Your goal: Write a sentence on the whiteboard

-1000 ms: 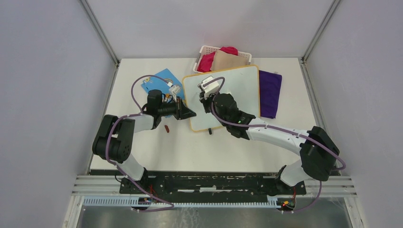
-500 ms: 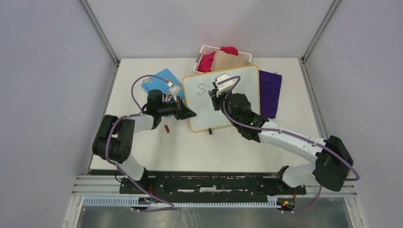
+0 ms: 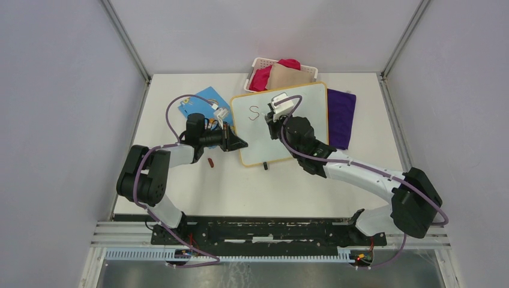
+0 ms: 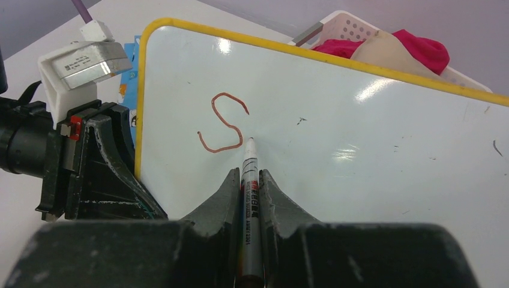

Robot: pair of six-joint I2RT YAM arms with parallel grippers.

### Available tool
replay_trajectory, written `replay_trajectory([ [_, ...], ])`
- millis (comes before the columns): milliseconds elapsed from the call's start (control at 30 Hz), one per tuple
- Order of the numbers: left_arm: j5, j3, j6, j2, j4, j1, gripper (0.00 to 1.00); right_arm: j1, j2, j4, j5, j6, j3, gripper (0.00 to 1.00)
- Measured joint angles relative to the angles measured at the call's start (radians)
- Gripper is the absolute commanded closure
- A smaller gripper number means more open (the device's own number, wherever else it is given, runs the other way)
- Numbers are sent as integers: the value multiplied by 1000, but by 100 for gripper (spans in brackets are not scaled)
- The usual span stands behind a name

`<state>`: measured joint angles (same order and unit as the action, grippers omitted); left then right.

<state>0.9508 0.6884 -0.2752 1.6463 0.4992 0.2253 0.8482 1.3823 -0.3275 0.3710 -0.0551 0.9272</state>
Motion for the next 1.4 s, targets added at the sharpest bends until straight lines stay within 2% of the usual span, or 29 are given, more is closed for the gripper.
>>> replay_trajectory([
  [1400,-8,5,1,0,-11,2,98,-11,7,-23,-30,-28,-45,100],
])
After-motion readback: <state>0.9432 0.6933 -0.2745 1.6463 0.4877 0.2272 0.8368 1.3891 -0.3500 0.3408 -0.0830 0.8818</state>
